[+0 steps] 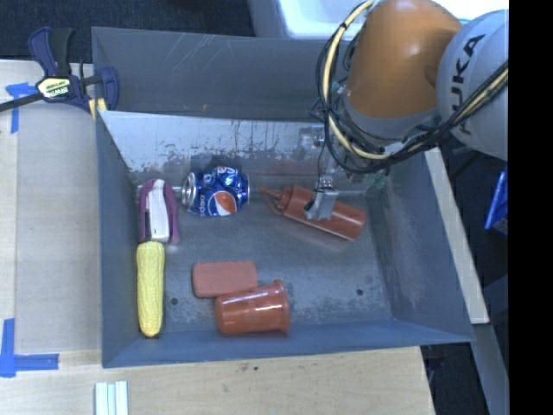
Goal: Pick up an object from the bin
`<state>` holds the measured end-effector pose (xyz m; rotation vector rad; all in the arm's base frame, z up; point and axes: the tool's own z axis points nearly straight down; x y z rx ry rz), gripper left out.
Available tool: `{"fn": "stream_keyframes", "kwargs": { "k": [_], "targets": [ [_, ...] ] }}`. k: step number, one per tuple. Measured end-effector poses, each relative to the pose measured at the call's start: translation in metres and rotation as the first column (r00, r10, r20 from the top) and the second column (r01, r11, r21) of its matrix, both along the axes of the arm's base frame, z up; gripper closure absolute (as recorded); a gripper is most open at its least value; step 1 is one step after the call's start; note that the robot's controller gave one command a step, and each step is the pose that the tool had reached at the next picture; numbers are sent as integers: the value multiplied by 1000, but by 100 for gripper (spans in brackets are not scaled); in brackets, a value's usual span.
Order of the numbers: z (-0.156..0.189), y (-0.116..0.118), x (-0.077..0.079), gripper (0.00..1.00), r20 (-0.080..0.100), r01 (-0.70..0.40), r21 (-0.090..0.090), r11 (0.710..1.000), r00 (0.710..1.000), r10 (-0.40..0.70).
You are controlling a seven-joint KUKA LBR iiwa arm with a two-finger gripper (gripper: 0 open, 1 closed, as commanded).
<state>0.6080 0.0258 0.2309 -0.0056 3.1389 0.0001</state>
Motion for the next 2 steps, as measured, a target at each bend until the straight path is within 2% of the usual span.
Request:
{"fn": "stream_keyframes", "kwargs": {
  "k": [1,2],
  "targets": [
    [13,28,-17,0,12,15,2,1000,1000,-15],
    [-51,12,-6,0,3,62,-1,998,998,-62]
  ]
}}
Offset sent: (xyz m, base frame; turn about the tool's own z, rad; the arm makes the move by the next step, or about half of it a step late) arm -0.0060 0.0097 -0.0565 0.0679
